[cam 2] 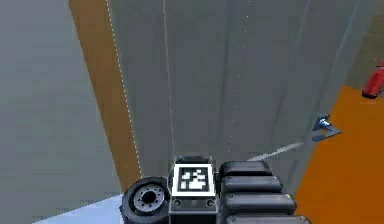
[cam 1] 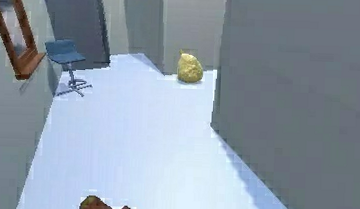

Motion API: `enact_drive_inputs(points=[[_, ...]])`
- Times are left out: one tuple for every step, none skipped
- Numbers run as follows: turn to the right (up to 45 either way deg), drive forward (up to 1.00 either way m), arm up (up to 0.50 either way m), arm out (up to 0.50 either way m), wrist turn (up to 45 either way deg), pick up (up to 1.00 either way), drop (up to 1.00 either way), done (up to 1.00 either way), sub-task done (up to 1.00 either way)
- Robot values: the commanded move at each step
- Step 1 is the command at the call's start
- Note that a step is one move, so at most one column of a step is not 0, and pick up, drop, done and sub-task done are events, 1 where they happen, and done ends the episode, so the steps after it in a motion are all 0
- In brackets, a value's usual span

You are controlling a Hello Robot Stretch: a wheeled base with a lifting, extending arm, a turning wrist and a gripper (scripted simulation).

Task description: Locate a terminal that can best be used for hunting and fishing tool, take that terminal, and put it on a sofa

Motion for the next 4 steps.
enact_drive_inputs(points=[[0.0, 1.0, 0.0, 0.0, 0.0, 0.0, 0.0, 0.0, 0.0], [0.0, 1.0, 0.0, 0.0, 0.0, 0.0, 0.0, 0.0, 0.0], [9.0, 0.0, 0.0, 0.0, 0.0, 0.0, 0.0, 0.0, 0.0], [0.0, 0.15, 0.0, 0.0, 0.0, 0.0, 0.0, 0.0, 0.0]])
